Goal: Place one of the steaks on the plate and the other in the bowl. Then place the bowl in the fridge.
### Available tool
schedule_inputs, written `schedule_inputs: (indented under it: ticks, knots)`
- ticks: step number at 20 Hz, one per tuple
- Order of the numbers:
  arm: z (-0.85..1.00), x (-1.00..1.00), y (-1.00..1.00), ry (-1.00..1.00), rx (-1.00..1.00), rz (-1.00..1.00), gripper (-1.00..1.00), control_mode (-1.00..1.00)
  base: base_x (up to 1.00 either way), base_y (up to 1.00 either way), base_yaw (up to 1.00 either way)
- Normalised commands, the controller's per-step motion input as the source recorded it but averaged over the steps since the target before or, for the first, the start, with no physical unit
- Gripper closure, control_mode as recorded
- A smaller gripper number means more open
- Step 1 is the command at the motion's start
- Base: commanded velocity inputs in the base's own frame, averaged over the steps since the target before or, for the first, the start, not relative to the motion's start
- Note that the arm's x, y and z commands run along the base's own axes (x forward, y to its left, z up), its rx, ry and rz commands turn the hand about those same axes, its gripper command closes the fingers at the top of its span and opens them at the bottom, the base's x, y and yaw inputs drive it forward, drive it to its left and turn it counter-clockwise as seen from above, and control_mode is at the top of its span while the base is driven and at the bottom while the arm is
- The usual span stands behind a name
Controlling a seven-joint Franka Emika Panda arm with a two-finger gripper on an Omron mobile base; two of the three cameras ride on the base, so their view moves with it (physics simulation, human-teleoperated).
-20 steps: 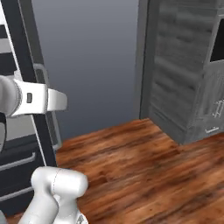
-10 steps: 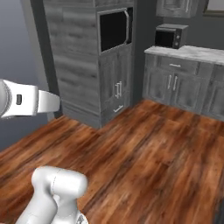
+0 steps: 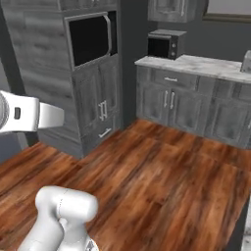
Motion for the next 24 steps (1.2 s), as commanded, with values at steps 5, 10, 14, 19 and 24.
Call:
schedule_inputs:
  ticks: [5, 10, 14, 19, 24]
  knots:
    - [0.00, 0.00, 0.00, 0.00, 0.00, 0.00, -1.00, 1.00, 1.00, -0.18, -0.22]
    - [0.00, 0.00, 0.00, 0.00, 0.00, 0.00, -1.00, 1.00, 1.00, 0.07, -0.25]
    - [0.00, 0.00, 0.00, 0.00, 0.00, 0.00, -1.00, 1.00, 1.00, 0.85, -0.48]
    - [0.00, 0.00, 0.00, 0.00, 0.00, 0.00, -1.00, 1.00, 1.00, 1.00, -0.50]
    - [0.00, 0.00, 0.00, 0.00, 0.00, 0.00, -1.00, 1.00, 1.00, 0.66, -0.53]
